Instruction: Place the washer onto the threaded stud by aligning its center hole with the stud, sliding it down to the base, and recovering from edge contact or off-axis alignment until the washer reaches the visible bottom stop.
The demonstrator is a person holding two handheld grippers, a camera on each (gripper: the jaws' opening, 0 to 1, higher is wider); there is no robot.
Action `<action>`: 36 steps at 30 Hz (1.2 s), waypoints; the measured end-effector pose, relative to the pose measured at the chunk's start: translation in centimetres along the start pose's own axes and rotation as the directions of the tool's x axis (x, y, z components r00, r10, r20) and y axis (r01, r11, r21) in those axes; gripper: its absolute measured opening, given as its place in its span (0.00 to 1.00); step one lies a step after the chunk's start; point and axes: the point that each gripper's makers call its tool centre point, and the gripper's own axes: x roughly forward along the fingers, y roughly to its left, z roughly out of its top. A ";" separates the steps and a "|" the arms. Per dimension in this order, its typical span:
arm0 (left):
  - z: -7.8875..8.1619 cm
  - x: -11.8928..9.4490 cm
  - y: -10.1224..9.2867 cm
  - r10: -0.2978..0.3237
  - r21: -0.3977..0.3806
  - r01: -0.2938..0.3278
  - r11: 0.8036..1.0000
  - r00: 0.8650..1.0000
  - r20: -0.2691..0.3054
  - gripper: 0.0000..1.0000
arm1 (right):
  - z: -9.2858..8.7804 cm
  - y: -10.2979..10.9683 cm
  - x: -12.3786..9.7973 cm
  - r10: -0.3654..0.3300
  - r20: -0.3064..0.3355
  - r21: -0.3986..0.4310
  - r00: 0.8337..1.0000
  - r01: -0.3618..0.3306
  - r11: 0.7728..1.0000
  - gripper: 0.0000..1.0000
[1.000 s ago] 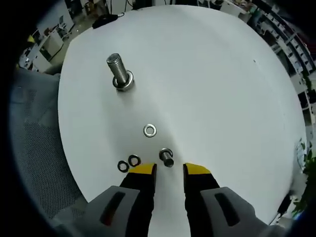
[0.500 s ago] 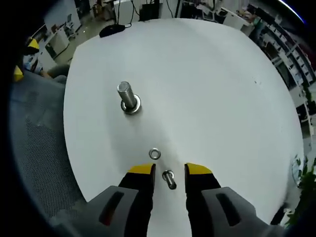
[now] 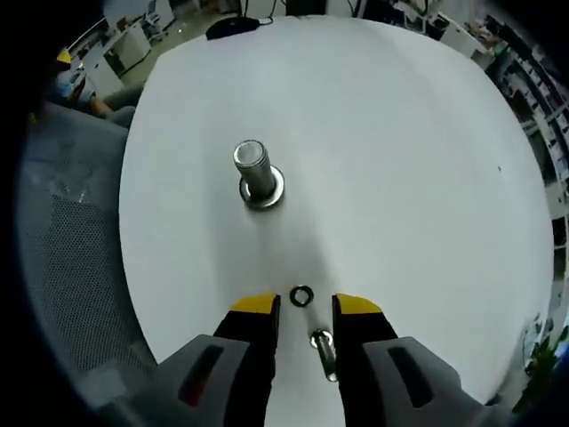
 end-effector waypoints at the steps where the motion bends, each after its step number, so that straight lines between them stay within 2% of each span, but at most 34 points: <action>1: 0.0 0.0 0.0 0.000 -0.001 0.000 1.000 1.000 0.000 0.28 | -0.1 0.0 0.2 0.001 -0.013 -0.011 1.000 -0.001 1.000 0.26; 13: 0.1 0.0 0.0 -0.002 -0.002 0.002 1.000 1.000 0.003 0.28 | -0.3 0.2 1.7 0.030 -0.071 -0.032 0.997 -0.032 0.999 0.23; 17: 0.1 0.0 0.0 -0.001 -0.004 0.001 1.000 1.000 0.004 0.28 | -0.5 0.6 1.8 0.037 -0.096 -0.049 0.995 -0.042 0.998 0.18; 24: 0.1 0.0 0.0 -0.002 -0.004 0.002 1.000 1.000 0.005 0.28 | -0.5 0.5 1.8 0.052 -0.089 -0.021 0.995 -0.054 0.998 0.17; 34: 0.0 0.0 0.0 -0.003 -0.004 0.003 1.000 1.000 0.003 0.28 | -0.8 0.9 1.7 0.060 -0.086 -0.063 0.994 -0.066 0.996 0.18; 36: 0.0 0.0 0.0 -0.003 -0.004 0.003 1.000 1.000 0.003 0.28 | -0.7 0.8 1.7 0.061 -0.083 -0.033 0.995 -0.064 0.997 0.18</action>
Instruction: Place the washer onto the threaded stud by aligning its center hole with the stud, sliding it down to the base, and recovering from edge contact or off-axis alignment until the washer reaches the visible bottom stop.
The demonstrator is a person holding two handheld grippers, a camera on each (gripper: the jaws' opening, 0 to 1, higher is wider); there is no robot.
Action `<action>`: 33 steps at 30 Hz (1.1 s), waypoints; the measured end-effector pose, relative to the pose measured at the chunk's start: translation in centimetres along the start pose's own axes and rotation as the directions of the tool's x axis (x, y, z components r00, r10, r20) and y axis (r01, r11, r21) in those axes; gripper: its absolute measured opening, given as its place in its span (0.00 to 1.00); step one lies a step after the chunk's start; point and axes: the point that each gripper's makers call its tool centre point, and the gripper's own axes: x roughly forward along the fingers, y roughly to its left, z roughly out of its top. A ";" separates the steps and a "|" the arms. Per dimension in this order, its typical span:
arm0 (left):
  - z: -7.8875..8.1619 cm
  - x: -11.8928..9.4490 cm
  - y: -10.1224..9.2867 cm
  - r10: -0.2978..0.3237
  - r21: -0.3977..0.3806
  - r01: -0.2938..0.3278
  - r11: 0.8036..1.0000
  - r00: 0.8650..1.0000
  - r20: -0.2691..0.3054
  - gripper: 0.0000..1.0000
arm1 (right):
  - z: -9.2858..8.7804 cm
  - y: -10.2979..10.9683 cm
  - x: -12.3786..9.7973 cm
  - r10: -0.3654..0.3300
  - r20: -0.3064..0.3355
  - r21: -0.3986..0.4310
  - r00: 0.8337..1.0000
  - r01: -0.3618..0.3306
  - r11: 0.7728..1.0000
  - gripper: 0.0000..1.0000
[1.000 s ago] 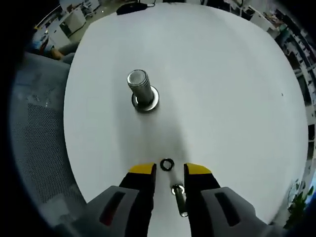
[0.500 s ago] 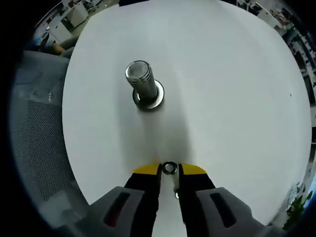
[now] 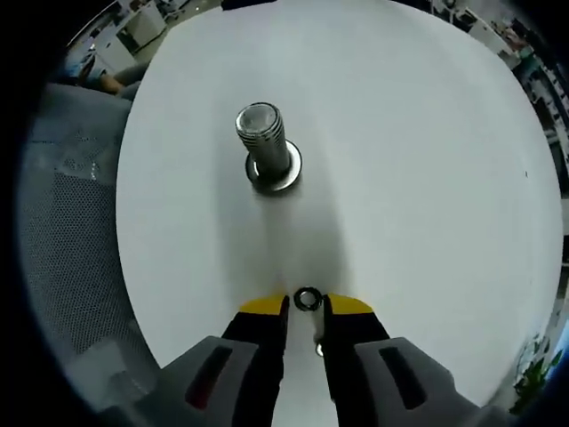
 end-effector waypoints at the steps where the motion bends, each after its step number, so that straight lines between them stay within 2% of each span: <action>1: 0.0 0.0 0.0 -0.001 -0.001 0.001 1.000 1.000 0.000 0.28 | 0.0 -0.1 0.0 -0.001 -0.001 0.017 1.000 0.001 1.000 0.18; 6: 0.0 0.0 0.0 -0.001 0.000 0.001 1.000 1.000 -0.002 0.27 | 0.1 0.0 0.1 -0.022 -0.038 0.008 0.999 0.022 1.000 0.16; 14: 0.0 0.0 0.0 -0.003 0.000 0.003 1.000 1.000 -0.003 0.27 | -0.1 -0.2 0.1 -0.030 -0.038 0.023 0.999 0.030 0.999 0.14; 20: 0.0 0.0 0.0 -0.002 0.000 0.002 1.000 1.000 -0.001 0.27 | -0.1 -0.3 0.1 -0.047 -0.006 0.043 0.999 0.047 0.998 0.14; 25: 0.0 0.1 0.0 -0.003 0.001 0.003 1.000 1.000 -0.001 0.27 | -0.4 -0.6 -0.2 -0.053 0.005 0.110 0.999 0.052 0.993 0.13; 30: 0.0 0.0 -0.1 -0.004 0.001 0.004 1.000 1.000 0.000 0.27 | 0.3 -1.4 -1.7 -0.069 0.047 0.141 0.996 0.062 0.988 0.13; 33: 0.1 0.0 0.0 -0.003 0.001 0.003 1.000 1.000 0.002 0.27 | 0.9 -2.1 -2.9 -0.082 0.101 0.202 0.991 0.061 0.977 0.13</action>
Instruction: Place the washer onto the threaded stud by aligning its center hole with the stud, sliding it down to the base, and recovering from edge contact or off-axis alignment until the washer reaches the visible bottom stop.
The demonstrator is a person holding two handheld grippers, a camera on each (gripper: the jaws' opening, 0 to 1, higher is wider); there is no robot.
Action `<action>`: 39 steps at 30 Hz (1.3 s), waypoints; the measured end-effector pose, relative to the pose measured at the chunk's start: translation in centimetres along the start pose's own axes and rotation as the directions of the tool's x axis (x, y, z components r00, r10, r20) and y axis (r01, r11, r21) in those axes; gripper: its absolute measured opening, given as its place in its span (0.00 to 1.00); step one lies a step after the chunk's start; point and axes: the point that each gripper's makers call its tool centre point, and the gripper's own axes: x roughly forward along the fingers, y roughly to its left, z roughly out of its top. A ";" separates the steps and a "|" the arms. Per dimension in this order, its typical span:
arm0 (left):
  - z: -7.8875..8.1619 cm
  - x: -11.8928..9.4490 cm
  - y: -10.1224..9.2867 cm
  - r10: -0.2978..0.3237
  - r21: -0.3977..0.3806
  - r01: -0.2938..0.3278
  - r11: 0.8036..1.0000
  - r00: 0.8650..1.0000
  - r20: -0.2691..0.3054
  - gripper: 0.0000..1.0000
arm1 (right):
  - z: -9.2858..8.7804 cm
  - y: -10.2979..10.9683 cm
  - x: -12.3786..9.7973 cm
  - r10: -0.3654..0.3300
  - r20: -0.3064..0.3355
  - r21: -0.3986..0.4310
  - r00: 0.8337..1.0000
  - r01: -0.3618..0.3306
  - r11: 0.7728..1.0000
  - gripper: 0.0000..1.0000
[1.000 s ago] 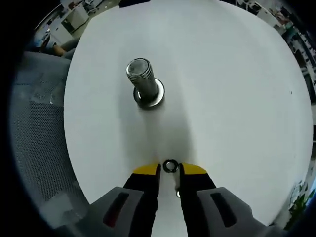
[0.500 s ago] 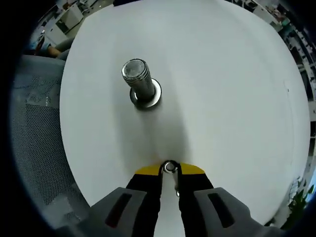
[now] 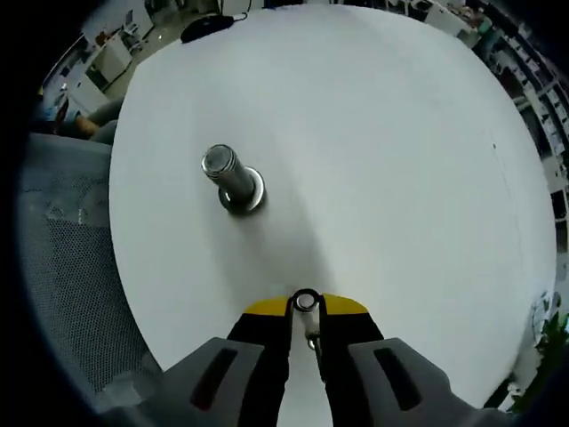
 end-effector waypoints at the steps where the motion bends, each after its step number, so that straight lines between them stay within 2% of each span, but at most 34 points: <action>1: 0.0 0.0 0.0 0.000 -0.001 0.000 1.000 1.000 0.001 0.27 | 0.0 -0.1 -0.1 -0.001 0.003 0.007 1.000 0.001 1.000 0.13; 6: 0.0 0.0 0.0 -0.001 0.002 0.001 1.000 1.000 0.003 0.27 | 0.1 -1.2 -1.5 -0.019 0.031 0.050 0.999 0.018 0.999 0.13; 16: 0.1 -0.1 0.0 0.003 0.004 -0.003 1.000 1.000 0.004 0.27 | -0.9 -2.2 -4.1 -0.063 0.043 0.033 0.997 0.061 0.998 0.13; 20: 0.1 -0.1 0.0 0.004 0.007 -0.004 1.000 1.000 0.003 0.27 | -1.8 -2.4 -4.8 -0.067 0.025 0.009 0.997 0.067 0.998 0.13; 27: 0.0 -0.1 0.1 0.009 0.011 -0.009 1.000 1.000 0.001 0.27 | -3.0 -1.7 -5.0 -0.043 0.006 -0.019 0.999 0.043 0.999 0.14; 29: 0.0 -0.1 0.1 0.008 0.011 -0.008 1.000 1.000 -0.001 0.27 | -3.0 -1.1 -5.1 -0.021 0.018 -0.031 1.000 0.022 0.999 0.14; 31: 0.0 -0.1 0.1 0.008 0.012 -0.008 1.000 1.000 0.000 0.27 | -3.4 -1.3 -4.9 -0.031 -0.004 -0.045 1.000 0.031 0.999 0.14; 39: -0.1 0.0 0.1 0.008 0.013 -0.008 1.000 1.000 -0.008 0.27 | -3.4 -1.0 -4.1 -0.022 -0.015 -0.078 1.000 0.020 0.997 0.14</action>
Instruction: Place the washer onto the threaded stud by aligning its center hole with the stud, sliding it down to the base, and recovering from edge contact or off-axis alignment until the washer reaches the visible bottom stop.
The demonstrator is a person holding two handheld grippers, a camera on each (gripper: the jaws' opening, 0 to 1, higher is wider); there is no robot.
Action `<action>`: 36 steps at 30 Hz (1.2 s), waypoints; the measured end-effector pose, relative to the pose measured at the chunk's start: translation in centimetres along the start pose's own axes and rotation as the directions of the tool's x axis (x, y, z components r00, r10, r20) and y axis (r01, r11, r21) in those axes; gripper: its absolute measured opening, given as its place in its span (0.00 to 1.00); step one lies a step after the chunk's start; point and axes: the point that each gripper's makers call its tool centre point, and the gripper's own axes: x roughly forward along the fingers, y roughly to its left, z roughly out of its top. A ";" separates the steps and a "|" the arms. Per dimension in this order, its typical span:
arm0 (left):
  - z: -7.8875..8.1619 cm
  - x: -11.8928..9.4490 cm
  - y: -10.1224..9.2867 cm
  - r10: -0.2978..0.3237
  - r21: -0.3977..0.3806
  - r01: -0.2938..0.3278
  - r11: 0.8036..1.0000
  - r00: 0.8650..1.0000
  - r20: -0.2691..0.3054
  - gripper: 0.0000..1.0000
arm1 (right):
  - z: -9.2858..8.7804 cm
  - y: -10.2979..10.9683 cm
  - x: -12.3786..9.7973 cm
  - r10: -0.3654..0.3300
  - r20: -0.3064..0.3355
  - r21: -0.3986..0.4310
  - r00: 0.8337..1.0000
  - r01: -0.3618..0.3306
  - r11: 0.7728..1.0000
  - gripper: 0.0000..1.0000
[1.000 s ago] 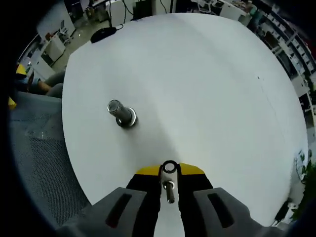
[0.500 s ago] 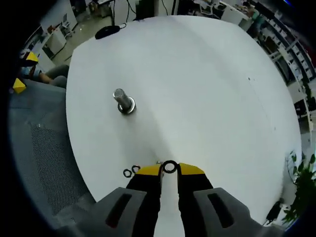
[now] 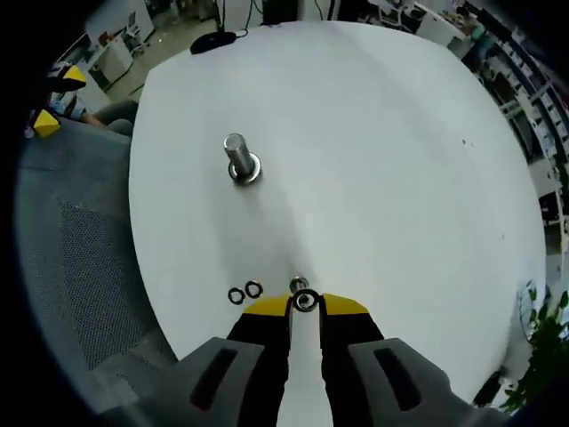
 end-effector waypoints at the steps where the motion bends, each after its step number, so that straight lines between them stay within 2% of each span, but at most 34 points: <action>1: 0.0 0.0 0.0 0.000 0.002 0.000 1.000 1.000 -0.001 0.27 | 0.0 0.0 0.1 0.001 -0.003 -0.003 1.000 -0.001 1.000 0.14; 23: -0.2 0.1 0.1 0.003 0.000 -0.003 1.000 1.000 -0.010 0.27 | -0.3 0.0 0.0 0.013 -0.012 -0.021 1.000 -0.013 1.000 0.14; 36: -0.3 0.1 0.1 0.007 0.001 -0.007 1.000 1.000 -0.017 0.27 | -0.6 0.1 1.2 0.019 -0.027 -0.025 0.999 -0.020 0.999 0.14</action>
